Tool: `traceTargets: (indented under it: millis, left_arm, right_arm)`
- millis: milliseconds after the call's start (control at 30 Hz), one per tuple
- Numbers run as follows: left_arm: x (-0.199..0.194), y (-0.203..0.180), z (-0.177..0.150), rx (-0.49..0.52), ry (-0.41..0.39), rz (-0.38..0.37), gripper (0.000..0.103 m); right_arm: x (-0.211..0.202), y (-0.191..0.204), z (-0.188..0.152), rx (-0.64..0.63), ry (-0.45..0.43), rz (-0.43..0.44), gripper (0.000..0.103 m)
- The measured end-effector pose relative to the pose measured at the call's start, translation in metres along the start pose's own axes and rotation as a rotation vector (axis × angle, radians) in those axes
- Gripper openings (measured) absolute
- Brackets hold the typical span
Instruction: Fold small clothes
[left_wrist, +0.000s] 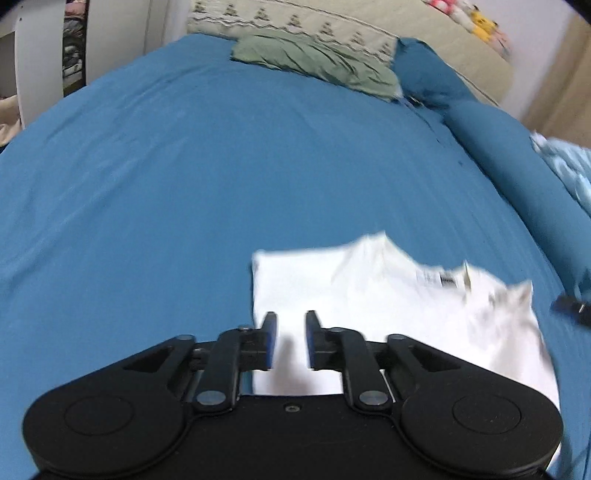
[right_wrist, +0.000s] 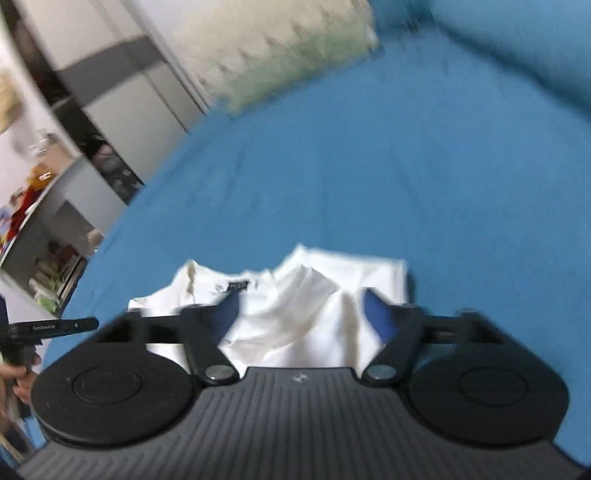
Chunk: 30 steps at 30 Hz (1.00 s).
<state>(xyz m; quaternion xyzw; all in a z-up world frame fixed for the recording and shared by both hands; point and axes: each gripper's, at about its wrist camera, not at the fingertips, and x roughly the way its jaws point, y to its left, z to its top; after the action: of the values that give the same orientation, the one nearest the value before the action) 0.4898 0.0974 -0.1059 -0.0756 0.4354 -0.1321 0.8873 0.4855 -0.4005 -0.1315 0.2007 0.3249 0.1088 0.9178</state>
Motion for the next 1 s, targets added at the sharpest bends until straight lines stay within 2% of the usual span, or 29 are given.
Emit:
traceTargets:
  millis: [67,200,300,533,567,600,633,700,833,867,1000]
  left_arm:
    - [0.001,0.000,-0.011,0.016,0.023,-0.010,0.026]
    - [0.010,0.008,-0.026,-0.016,0.049,-0.027,0.025]
    - [0.014,0.008,-0.027,-0.018,0.043,-0.064,0.025]
    - [0.028,-0.002,-0.024,0.007,0.056,-0.100,0.024]
    - [0.029,-0.004,-0.025,0.017,0.063,-0.100,0.021]
    - [0.029,-0.007,-0.027,0.029,0.055,-0.087,0.007]
    - [0.028,-0.008,-0.028,0.040,0.050,-0.073,0.000]
    - [0.023,-0.012,-0.030,0.059,0.021,-0.043,0.000]
    - [0.007,-0.022,-0.031,0.132,-0.038,-0.019,0.000]
    - [0.004,-0.024,-0.031,0.142,-0.044,-0.024,0.000]
    - [0.002,-0.027,-0.032,0.176,-0.046,0.033,0.004]
  right_arm:
    - [-0.015,-0.005,-0.006,-0.059,-0.005,0.033,0.095]
    - [-0.007,-0.007,-0.013,-0.094,0.024,0.028,0.075]
    - [0.001,0.006,-0.013,-0.131,0.023,0.040,0.074]
    - [0.044,0.019,-0.026,-0.229,0.086,-0.038,0.074]
    - [0.048,0.020,-0.028,-0.237,0.097,-0.042,0.074]
    - [0.051,0.021,-0.030,-0.244,0.109,-0.049,0.072]
    - [0.054,0.023,-0.032,-0.252,0.115,-0.057,0.057]
    - [0.053,0.027,-0.035,-0.276,0.121,-0.046,0.027]
    - [0.040,0.038,-0.038,-0.337,0.080,-0.059,0.021]
    - [0.035,0.040,-0.037,-0.343,0.068,-0.050,0.021]
    - [0.025,0.047,-0.037,-0.344,0.051,-0.026,0.021]
